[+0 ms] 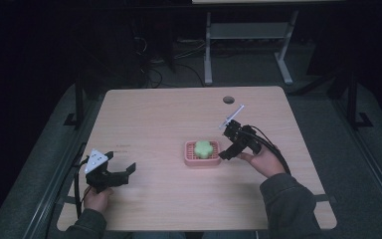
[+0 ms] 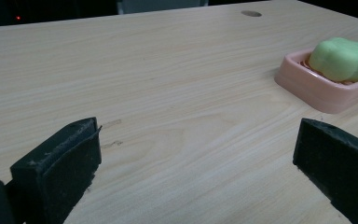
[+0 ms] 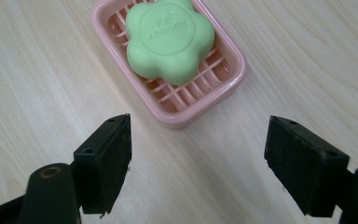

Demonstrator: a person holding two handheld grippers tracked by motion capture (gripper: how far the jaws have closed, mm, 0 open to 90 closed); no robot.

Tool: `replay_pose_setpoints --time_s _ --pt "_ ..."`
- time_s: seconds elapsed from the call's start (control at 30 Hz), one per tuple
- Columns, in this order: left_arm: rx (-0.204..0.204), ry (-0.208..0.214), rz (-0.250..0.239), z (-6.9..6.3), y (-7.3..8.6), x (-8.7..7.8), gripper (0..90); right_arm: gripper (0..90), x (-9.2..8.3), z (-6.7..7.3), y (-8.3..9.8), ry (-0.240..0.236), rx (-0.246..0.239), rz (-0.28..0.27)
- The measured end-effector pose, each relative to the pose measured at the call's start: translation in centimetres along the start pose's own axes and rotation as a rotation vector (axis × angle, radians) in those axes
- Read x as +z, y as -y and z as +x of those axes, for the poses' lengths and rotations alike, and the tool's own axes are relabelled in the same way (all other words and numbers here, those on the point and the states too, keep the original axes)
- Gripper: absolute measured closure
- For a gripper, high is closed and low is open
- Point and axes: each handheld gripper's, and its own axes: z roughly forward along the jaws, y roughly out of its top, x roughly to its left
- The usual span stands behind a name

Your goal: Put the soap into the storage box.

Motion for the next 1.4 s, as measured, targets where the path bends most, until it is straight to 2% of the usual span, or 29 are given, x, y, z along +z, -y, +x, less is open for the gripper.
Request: replay_pose_setpoints --time_s 0.23,0.37,0.6,0.73,1.4 --pt "0.002 0.0 0.001 0.0 0.0 0.0 0.2 23.1 -0.5 0.0 1.4 0.008 0.022 -0.019" --pt "0.004 -0.002 0.002 0.0 0.0 0.0 0.2 23.0 -0.5 -0.1 2.1 0.006 0.032 -0.002" --pt "0.006 -0.003 0.006 0.0 0.1 0.0 0.1 23.1 -0.7 -0.1 3.3 -0.002 0.046 -0.014" --pt "0.003 -0.002 0.007 0.0 0.1 0.0 0.2 23.0 -0.6 -0.2 4.0 -0.002 0.057 -0.002" --pt "0.017 -0.005 0.017 -0.1 0.1 0.1 0.2 22.7 -0.8 -0.1 8.0 0.001 0.106 -0.026"
